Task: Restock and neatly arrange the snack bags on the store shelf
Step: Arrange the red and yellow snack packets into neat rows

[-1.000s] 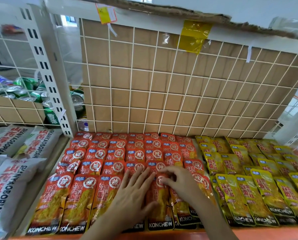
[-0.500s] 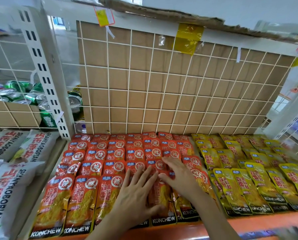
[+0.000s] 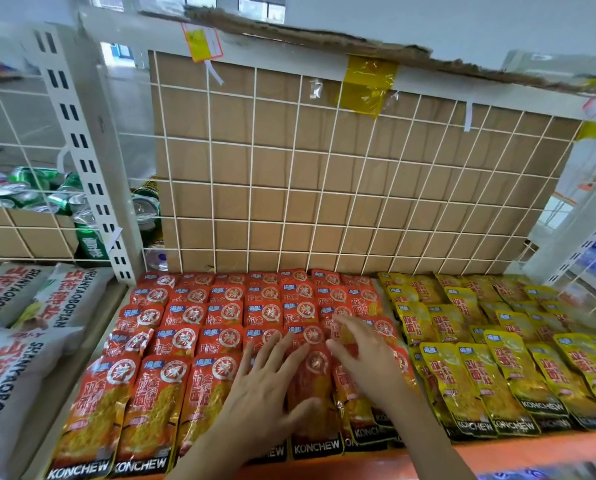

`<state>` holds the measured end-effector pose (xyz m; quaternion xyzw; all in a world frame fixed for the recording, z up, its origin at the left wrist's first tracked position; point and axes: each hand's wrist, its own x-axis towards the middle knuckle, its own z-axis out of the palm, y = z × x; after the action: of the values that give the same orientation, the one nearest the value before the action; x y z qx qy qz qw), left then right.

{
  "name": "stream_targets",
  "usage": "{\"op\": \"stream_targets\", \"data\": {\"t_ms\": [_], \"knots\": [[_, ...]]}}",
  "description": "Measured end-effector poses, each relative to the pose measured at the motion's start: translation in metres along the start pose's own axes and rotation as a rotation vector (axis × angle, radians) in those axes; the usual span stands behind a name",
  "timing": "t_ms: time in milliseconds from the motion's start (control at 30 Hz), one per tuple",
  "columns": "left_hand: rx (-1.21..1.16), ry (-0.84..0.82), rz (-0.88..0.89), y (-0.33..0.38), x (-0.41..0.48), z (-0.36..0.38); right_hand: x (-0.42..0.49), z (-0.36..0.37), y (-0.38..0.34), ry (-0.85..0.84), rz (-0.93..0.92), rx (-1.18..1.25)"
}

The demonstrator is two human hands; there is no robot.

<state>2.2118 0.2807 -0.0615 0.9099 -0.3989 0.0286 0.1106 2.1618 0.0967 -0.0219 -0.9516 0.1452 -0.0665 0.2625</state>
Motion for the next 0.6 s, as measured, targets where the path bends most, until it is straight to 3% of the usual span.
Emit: {"op": "stream_targets", "data": {"t_ms": [133, 333, 600], "knots": [[-0.042, -0.019, -0.010, 0.016, 0.012, -0.005, -0.004, -0.014, 0.023, 0.027, 0.004, -0.035], [0.071, -0.058, 0.048, 0.032, 0.017, 0.015, -0.013, -0.021, 0.042, -0.228, -0.065, -0.227], [0.188, 0.016, 0.063, 0.032, 0.016, 0.017, -0.016, -0.030, 0.045, -0.310, -0.139, -0.302]]}}
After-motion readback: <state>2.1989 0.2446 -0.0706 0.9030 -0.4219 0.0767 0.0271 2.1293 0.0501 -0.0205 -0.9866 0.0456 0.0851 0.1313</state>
